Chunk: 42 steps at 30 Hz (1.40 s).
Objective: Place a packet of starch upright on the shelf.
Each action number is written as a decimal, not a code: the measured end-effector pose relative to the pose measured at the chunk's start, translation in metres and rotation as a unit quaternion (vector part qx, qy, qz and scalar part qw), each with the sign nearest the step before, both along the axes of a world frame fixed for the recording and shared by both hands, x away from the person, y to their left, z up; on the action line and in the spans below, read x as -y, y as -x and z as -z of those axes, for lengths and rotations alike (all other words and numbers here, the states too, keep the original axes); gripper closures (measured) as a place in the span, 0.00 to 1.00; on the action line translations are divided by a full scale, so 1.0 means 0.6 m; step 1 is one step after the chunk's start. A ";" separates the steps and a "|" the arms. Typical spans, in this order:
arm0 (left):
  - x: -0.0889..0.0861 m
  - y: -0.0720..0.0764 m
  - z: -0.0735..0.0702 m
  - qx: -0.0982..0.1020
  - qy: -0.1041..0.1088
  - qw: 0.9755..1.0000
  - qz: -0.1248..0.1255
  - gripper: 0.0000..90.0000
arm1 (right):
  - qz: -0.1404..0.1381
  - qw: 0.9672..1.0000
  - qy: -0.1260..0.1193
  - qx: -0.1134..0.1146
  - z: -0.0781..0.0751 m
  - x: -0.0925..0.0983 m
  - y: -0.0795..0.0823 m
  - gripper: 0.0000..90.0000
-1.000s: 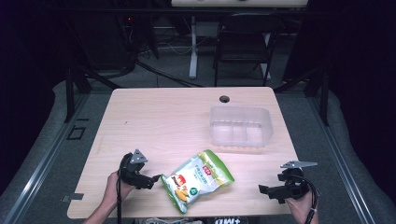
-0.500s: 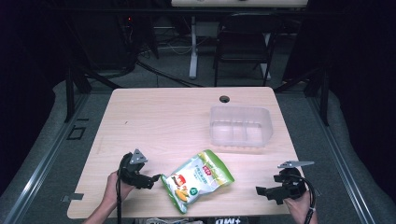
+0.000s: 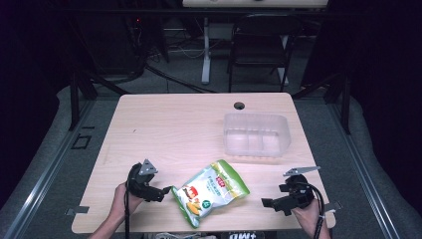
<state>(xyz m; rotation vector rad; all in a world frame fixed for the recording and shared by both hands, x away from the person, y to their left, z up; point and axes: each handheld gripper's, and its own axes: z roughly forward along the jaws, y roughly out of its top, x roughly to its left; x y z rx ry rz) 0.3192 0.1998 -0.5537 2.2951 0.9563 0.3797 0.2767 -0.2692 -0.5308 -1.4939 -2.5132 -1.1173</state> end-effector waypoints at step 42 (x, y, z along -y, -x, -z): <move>0.003 0.000 0.002 -0.004 0.001 1.000 0.007 0.07 | -0.088 0.994 -0.017 -0.065 0.035 -0.129 -0.103 0.00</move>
